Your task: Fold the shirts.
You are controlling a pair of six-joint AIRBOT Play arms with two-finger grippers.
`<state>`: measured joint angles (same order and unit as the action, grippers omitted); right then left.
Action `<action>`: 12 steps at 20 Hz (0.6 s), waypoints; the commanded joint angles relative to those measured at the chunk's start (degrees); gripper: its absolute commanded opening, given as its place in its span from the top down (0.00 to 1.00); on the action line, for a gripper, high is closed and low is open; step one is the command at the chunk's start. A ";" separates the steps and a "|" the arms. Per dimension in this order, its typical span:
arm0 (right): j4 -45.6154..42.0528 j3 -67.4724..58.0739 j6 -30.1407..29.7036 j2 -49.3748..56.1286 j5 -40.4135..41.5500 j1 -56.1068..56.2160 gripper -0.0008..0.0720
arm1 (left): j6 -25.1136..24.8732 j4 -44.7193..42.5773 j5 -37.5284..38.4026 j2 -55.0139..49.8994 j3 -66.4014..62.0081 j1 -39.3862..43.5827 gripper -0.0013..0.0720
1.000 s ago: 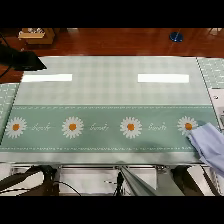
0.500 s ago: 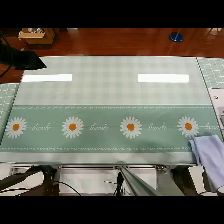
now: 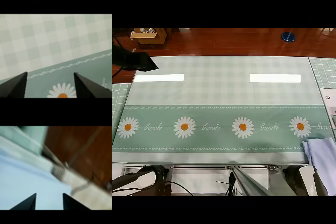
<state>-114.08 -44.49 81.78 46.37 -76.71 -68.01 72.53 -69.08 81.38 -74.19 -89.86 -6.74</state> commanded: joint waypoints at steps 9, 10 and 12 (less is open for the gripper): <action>32.61 -31.78 3.10 26.27 7.15 58.01 0.18 | 8.39 -15.47 -0.55 -3.41 -0.02 7.54 0.02; 33.88 -33.16 3.10 28.46 4.22 58.97 0.18 | 8.87 -18.32 -1.40 -3.41 0.00 8.70 0.02; 35.47 -34.67 3.04 31.01 0.09 59.95 0.18 | 10.05 -20.68 -2.71 -3.48 0.00 10.34 0.02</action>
<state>-82.24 -75.20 83.66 72.14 -70.13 -12.88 80.44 -83.15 80.44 -77.47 -89.86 1.08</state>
